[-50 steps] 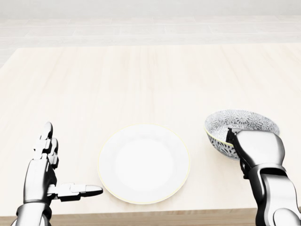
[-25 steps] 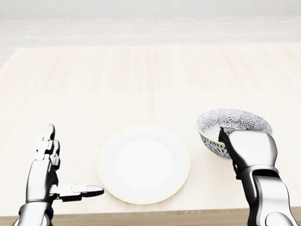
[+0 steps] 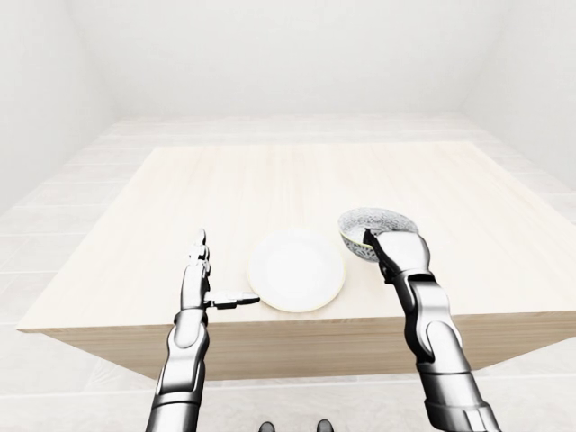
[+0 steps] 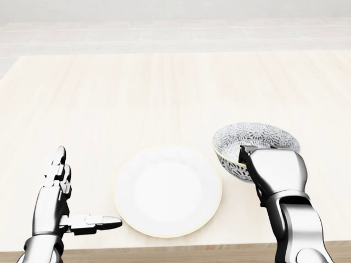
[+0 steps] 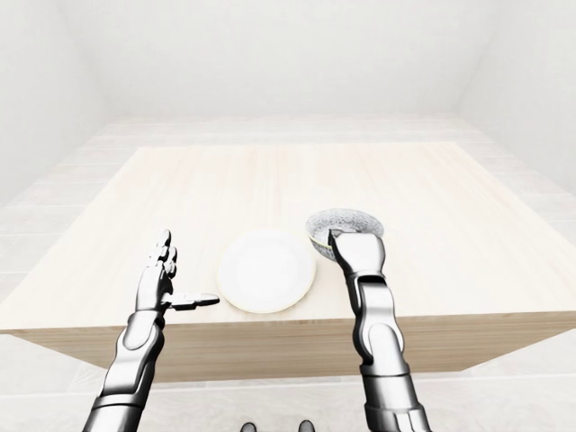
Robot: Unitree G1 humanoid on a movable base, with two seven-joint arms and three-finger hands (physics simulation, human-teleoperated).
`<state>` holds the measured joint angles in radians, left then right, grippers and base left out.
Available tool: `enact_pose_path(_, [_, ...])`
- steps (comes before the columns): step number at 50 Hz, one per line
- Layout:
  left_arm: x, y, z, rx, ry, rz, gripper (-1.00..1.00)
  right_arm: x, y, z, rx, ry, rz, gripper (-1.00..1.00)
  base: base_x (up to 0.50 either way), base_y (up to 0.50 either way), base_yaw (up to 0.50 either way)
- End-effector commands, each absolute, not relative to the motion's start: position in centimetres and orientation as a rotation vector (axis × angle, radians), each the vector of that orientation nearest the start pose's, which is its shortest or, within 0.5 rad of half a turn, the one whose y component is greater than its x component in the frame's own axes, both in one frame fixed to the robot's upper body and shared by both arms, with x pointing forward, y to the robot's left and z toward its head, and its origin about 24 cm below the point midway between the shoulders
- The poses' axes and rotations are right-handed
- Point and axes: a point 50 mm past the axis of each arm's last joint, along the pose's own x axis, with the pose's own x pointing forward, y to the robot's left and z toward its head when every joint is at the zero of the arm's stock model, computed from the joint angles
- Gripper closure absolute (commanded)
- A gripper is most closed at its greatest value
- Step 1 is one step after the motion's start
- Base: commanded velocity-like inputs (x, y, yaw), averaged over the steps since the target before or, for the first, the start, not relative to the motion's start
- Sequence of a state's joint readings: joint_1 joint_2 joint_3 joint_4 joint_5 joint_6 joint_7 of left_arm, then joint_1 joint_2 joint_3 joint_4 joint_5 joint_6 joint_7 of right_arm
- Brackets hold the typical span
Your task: Put the bowl on the plate.
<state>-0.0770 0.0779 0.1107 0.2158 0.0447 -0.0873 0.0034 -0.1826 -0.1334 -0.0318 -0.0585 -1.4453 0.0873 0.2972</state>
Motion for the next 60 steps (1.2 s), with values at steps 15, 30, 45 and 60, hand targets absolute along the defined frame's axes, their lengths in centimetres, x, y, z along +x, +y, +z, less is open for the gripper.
enact_pose_path(15, [26.5, 18.8, 1.9, 0.117, 0.062, 0.095, -1.00, 27.7, -14.7, 9.0, -1.557, 0.010, 0.013, 0.50, 0.00, 0.00, 0.00])
enact_pose_path(30, [26.2, 18.8, 2.1, 0.127, 0.055, 0.091, -1.00, 27.5, -12.9, 9.5, -1.558, -0.036, 0.044, 0.51, 0.00, 0.00, 0.00])
enact_pose_path(45, [26.3, 18.9, 1.9, 0.128, 0.062, 0.088, -1.00, 27.3, -11.5, 9.1, -1.522, -0.061, 0.074, 0.51, 0.00, 0.00, 0.00])
enact_pose_path(60, [26.6, 18.7, 1.8, 0.134, 0.071, 0.087, -1.00, 27.4, -9.9, 8.1, -1.504, -0.084, 0.123, 0.52, 0.00, 0.00, 0.00])
